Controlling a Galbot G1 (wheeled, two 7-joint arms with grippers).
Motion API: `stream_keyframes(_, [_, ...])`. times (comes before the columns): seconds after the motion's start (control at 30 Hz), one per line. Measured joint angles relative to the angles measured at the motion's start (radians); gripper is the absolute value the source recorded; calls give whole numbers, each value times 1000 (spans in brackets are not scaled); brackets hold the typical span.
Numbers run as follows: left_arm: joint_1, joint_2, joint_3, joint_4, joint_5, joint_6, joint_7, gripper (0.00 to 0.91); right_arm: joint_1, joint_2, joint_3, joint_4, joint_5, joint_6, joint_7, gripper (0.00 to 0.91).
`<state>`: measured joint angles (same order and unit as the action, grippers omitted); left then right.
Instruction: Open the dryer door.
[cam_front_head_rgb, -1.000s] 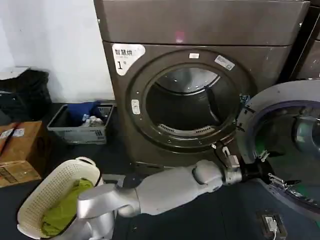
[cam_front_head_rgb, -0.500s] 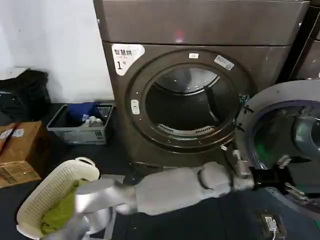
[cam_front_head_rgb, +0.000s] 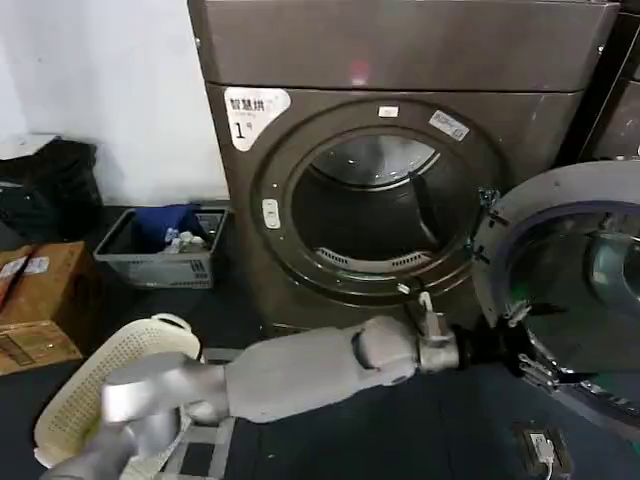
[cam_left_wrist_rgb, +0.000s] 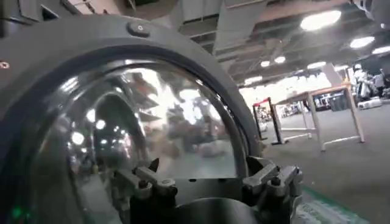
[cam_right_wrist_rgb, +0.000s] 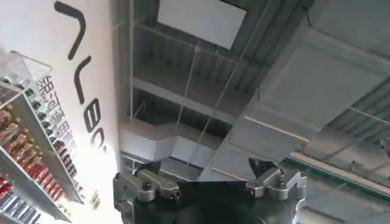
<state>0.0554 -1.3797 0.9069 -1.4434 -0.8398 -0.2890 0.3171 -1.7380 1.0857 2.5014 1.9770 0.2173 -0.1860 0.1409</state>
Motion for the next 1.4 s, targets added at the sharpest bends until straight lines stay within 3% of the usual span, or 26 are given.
stream_keyframes(0.43, [27,204,-44,-175,43,63,-3,907,7,5,3,-4,-6,10,-5,907])
stream_keyframes(0.73, [36,334,-60,-259,131,66,-27,907,19,13,11,5,-66,40,-9,907])
stream_keyframes(1.2, [-17,588,-21,-377,119,231,-91,907,18,7,51,7,-94,52,-37,907])
stream_keyframes(1.4, [-65,711,39,-434,177,236,-109,907,26,13,46,18,-102,51,-51,907])
